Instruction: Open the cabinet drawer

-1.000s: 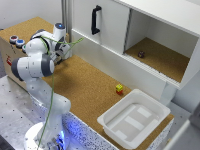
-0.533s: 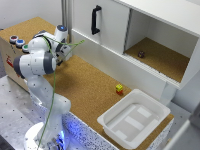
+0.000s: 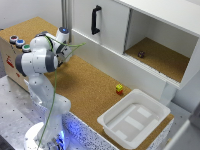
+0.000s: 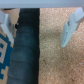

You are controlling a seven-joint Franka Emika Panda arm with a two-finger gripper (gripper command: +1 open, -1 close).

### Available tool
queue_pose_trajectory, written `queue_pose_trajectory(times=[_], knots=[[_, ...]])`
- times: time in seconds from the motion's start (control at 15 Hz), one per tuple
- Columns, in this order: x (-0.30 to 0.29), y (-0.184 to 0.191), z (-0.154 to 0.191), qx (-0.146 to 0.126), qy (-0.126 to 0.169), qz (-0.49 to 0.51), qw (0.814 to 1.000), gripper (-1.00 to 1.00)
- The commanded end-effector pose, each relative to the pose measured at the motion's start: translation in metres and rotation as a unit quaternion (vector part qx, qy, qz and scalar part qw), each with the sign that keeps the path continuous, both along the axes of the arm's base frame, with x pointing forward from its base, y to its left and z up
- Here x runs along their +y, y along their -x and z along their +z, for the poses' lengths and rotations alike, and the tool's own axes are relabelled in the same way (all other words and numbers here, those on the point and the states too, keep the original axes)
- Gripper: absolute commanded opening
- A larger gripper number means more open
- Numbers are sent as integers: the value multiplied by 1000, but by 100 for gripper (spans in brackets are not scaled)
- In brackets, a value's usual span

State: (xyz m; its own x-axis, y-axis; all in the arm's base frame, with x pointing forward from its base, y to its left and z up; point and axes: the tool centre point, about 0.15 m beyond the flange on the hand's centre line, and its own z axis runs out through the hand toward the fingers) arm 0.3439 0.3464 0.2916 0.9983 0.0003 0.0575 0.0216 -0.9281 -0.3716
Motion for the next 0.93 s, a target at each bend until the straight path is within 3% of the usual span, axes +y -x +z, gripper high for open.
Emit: queue_pose_trajectory(times=[0.0,0.47,0.87], knots=[[2,-4,-18,-12,-51,10,999,-100],[-7,-5,-7,-27,-52,12,998,-100],[-19,4,-12,-22,-53,11,998,-100]])
